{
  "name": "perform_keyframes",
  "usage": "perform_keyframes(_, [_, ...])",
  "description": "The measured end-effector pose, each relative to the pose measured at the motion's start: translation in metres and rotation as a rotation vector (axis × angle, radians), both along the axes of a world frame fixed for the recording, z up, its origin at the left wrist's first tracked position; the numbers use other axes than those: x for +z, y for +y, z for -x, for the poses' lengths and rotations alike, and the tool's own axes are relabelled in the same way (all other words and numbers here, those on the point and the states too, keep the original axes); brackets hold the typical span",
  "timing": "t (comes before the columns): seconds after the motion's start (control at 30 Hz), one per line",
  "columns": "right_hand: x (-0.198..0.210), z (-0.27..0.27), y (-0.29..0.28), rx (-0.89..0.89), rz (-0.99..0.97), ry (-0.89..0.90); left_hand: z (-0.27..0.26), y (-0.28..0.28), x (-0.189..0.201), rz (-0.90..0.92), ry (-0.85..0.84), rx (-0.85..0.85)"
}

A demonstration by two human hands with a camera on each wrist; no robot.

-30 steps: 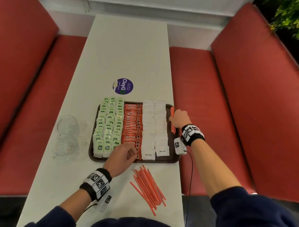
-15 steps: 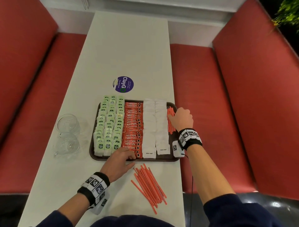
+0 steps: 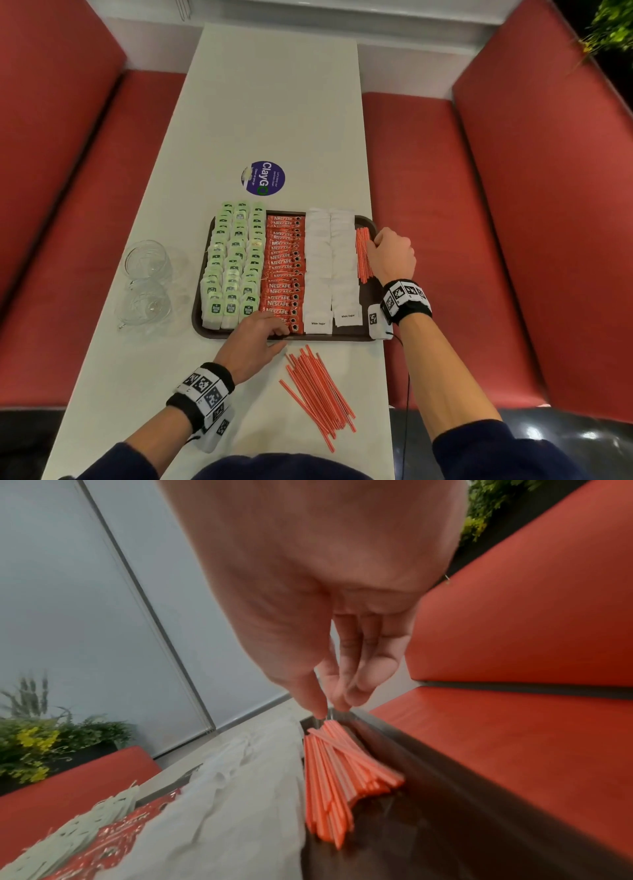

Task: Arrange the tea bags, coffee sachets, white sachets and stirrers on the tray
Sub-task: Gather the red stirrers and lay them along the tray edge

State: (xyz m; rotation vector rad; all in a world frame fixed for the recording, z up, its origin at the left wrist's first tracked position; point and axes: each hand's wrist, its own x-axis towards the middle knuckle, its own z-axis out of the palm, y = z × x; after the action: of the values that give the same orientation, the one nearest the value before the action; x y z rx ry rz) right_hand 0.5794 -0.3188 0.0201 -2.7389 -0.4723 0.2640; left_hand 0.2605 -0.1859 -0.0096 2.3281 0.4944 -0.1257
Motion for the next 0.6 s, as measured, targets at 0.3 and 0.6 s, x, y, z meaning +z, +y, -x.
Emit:
perform_keyframes(0.3, [-0.008, 0.003, 0.003, 0.212, 0.063, -0.070, 0.000, 0.000, 0.000, -0.002, 0.001, 0.006])
perform_keyframes(0.6, [-0.001, -0.009, -0.029, 0.487, 0.062, 0.238, 0.002, 0.002, 0.001, 0.029, -0.018, -0.004])
